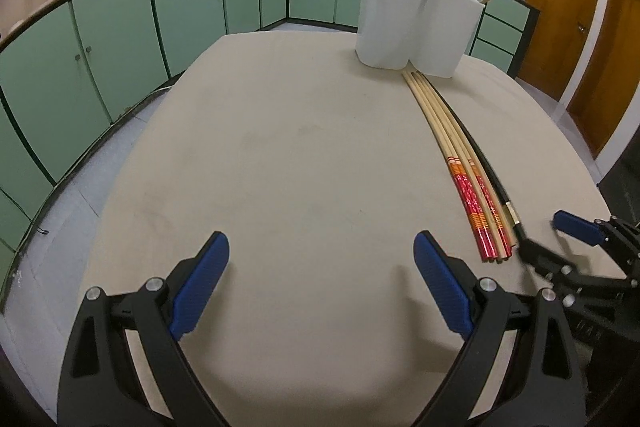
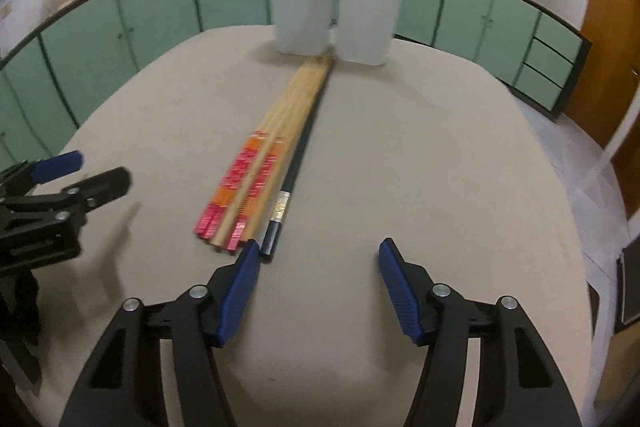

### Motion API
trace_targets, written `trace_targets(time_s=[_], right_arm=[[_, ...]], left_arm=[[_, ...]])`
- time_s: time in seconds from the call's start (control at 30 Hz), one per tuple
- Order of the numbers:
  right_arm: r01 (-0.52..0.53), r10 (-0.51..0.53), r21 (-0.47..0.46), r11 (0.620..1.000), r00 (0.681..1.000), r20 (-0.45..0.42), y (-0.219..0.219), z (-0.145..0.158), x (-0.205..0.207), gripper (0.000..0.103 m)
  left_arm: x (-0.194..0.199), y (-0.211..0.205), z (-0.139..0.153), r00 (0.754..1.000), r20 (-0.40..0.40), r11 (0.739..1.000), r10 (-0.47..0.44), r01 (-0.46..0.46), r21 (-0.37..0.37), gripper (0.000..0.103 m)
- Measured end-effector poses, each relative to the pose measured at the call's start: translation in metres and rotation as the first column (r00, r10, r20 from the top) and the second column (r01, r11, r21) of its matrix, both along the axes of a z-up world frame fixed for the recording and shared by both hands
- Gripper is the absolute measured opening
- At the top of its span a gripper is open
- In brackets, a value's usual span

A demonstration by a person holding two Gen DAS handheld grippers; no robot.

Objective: Organize utensils
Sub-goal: 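Grasp a black chopstick with the right gripper while the left gripper grasps a red-patterned chopstick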

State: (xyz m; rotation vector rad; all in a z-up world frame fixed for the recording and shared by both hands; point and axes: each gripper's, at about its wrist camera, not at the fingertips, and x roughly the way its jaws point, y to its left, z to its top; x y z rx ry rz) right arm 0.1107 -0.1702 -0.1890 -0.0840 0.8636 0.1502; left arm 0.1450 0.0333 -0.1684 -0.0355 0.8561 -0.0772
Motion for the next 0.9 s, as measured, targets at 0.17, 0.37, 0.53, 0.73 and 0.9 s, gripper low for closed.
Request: trace_targets(time_s=[0.17, 0.37, 0.53, 0.73, 0.9], right_arm=[[0.016, -0.016, 0.070, 0.997, 1.000, -0.002, -0.015, 0.004, -0.001, 0.056], [-0.018, 0.019, 0.078, 0.997, 1.000, -0.002, 0.001, -0.001, 0.000, 0.028], [-0.041, 0.041, 0.092, 0.995, 0.999, -0.004, 0.004, 0.000, 0.000, 0.008], [0.009, -0.009, 0.127, 0.992, 1.000, -0.004, -0.016, 0.000, 0.001, 0.007], [0.047, -0.048, 0.116, 0.992, 0.999, 0.002, -0.036, 0.000, 0.002, 0.007]], left_arm=[[0.001, -0.003, -0.001, 1.000, -0.008, 1.000, -0.008, 0.008, 0.002, 0.091], [0.000, -0.004, -0.001, 1.000, -0.015, 1.000, -0.008, 0.009, 0.005, 0.091], [0.004, -0.008, -0.004, 0.999, -0.035, 1.000, -0.020, 0.020, -0.002, 0.091], [0.007, -0.024, -0.009, 0.996, -0.061, 0.998, -0.063, 0.062, -0.023, 0.091], [0.009, -0.045, -0.010, 0.992, -0.063, 0.994, -0.109, 0.107, -0.029, 0.091]])
